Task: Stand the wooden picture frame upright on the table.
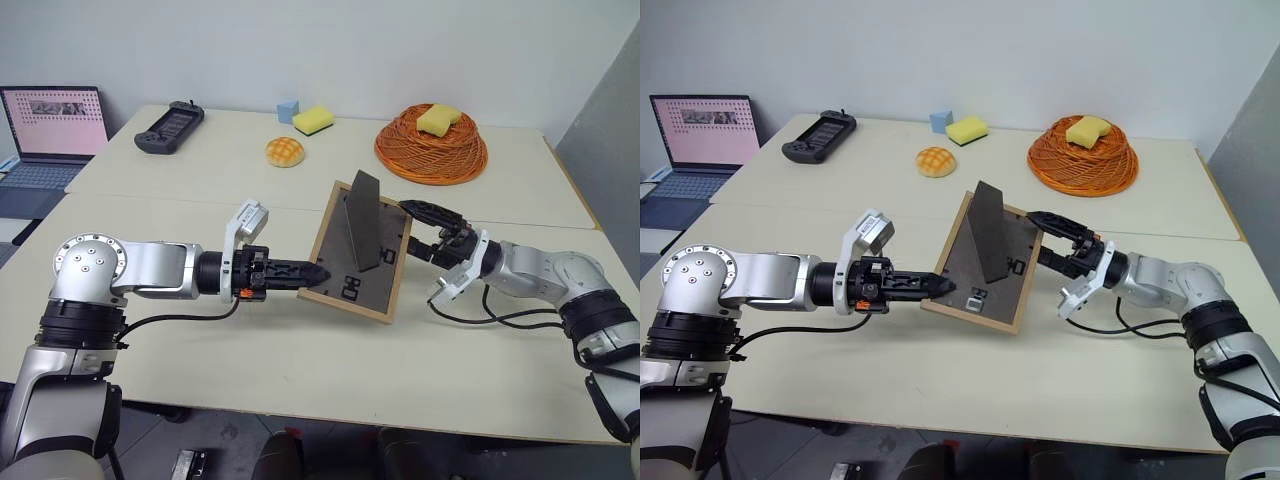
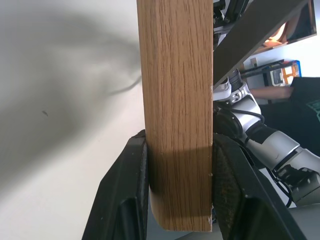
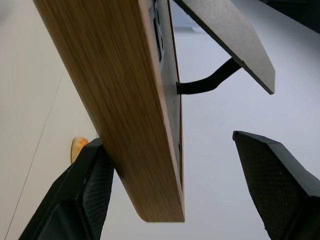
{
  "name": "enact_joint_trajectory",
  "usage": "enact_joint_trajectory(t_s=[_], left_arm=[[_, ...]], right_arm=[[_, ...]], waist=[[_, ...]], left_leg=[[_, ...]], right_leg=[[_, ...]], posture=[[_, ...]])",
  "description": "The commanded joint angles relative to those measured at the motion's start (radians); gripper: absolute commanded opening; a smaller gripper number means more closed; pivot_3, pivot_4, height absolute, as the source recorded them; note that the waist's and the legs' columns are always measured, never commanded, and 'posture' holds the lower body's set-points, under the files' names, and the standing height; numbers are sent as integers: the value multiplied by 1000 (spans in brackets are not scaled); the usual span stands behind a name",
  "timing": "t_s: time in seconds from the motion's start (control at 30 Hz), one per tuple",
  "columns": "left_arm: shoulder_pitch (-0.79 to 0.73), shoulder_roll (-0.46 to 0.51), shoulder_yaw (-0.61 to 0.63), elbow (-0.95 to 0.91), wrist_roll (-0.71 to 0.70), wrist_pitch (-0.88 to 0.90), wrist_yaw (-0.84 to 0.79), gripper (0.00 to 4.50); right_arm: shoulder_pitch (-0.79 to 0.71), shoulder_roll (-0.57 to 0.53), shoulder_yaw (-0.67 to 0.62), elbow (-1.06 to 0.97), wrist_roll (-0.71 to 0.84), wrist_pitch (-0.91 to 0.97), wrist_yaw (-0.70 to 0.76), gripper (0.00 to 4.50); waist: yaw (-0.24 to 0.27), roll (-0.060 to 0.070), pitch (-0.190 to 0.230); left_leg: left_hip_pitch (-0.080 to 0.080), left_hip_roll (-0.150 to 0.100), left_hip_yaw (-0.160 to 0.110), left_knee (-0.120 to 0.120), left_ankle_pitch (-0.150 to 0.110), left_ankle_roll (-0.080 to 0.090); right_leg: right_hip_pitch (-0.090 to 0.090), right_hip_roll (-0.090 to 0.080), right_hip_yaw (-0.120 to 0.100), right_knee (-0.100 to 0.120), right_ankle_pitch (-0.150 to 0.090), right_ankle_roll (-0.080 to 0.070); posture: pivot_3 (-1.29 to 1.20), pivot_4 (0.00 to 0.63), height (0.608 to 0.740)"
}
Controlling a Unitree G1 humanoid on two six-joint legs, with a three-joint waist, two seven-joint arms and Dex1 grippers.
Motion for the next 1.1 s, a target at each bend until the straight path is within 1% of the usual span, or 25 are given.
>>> enact_joint_trajectory(t_s=[0.03,0.33,0.4,0.43,0.67,0.73,0.77,1.1], left_arm=[[-28,14,10,-17,-30,-14,-27,1305],[-35,14,7,-18,-30,-16,-27,1305],[-34,14,8,-20,-30,-17,-25,1305],[-34,13,8,-21,-30,-18,-24,1305],[-33,10,11,-23,-30,-24,-24,1305],[-34,10,10,-24,-30,-24,-27,1305],[-34,10,10,-23,-30,-23,-27,1305],[-40,2,10,-9,-30,-32,-5,1305]], right_arm=[[-1,-10,-14,-50,10,-8,-5,3851],[8,6,-10,-55,19,-5,14,3851],[6,8,-10,-52,23,-8,17,3483],[5,9,-10,-51,24,-9,18,3421],[4,13,-10,-52,25,-13,24,1935],[3,13,-10,-52,26,-13,25,1564],[3,13,-10,-52,27,-13,25,1471],[13,15,-13,-54,34,4,33,1452]], waist=[[0,0,0],[0,0,0],[0,0,0],[0,0,0],[0,0,0],[0,0,0],[0,0,0],[0,0,0]], left_leg=[[0,0,0,0,0,0],[0,0,0,1,0,0],[0,0,0,1,0,0],[0,0,0,1,0,0],[0,0,0,1,0,0],[0,0,0,1,0,1],[0,0,0,1,0,1],[0,0,0,1,0,1]], right_leg=[[0,0,0,0,0,0],[0,0,0,0,0,0],[0,0,0,0,0,0],[0,0,0,0,0,0],[0,0,0,1,0,0],[0,0,0,1,0,0],[0,0,0,1,0,0],[0,0,0,1,0,0]], posture=[[0,150,740],[0,150,740],[0,150,740],[0,150,740],[0,150,740],[0,150,740],[0,150,740],[0,150,740]])
